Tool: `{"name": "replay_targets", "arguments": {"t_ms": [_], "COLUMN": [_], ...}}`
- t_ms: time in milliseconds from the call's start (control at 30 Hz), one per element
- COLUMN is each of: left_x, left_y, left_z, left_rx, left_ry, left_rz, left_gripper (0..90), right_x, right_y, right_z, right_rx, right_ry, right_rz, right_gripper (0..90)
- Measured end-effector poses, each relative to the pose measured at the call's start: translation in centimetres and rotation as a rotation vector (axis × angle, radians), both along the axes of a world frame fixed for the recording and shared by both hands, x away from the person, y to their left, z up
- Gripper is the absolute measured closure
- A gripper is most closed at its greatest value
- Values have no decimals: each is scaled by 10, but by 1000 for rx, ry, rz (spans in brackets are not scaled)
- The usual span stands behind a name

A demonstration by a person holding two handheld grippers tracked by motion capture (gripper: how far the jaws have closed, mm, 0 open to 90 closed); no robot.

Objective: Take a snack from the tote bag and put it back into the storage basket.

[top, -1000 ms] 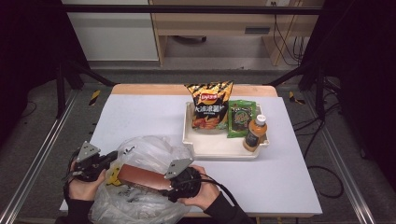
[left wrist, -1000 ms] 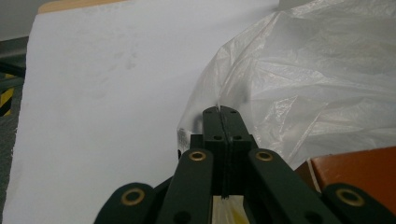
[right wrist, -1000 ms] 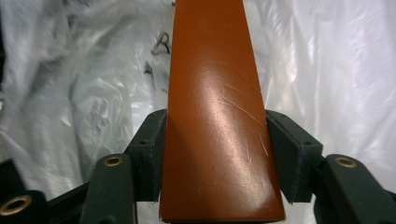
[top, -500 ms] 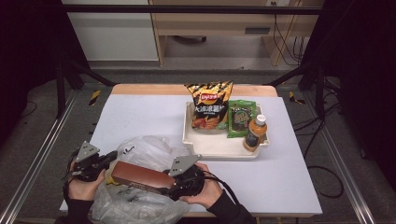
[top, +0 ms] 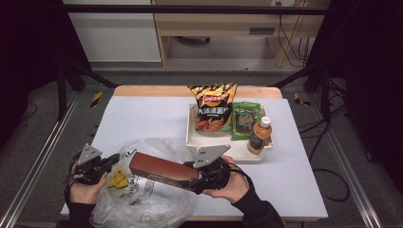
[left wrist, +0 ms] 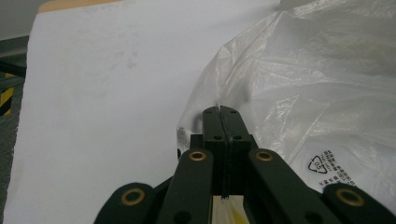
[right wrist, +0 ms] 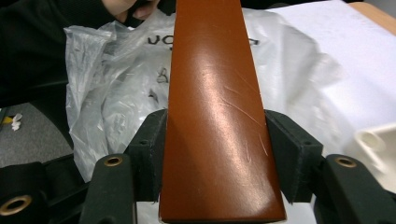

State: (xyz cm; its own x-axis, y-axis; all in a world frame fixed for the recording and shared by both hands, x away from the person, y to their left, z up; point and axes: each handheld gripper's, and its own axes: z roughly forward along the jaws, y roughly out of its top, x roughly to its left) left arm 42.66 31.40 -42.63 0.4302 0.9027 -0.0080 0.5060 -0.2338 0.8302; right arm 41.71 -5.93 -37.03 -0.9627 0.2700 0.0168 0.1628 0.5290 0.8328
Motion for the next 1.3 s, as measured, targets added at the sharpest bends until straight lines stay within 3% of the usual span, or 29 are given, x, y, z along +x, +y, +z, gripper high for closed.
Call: {"name": "replay_targets", "arguments": {"t_ms": [467, 767, 1067, 1300], "left_x": [0, 0, 0, -1], "left_y": [-1, -1, -2, -1], "left_z": [0, 0, 1, 1], "left_rx": [4, 8, 6, 7], "left_ry": [0, -1, -2, -4], "left_rz": [-1, -2, -4, -7], "left_gripper": [900, 900, 900, 900], "right_x": [16, 27, 41, 55], "right_y": [-76, -121, -145, -147], "right_z": [16, 17, 9, -1], "right_rx": [5, 19, 12, -40], "right_ry": [-36, -40, -38, -39], "right_rz": [-144, -252, -322, -351], "right_gripper": [441, 441, 441, 441]}}
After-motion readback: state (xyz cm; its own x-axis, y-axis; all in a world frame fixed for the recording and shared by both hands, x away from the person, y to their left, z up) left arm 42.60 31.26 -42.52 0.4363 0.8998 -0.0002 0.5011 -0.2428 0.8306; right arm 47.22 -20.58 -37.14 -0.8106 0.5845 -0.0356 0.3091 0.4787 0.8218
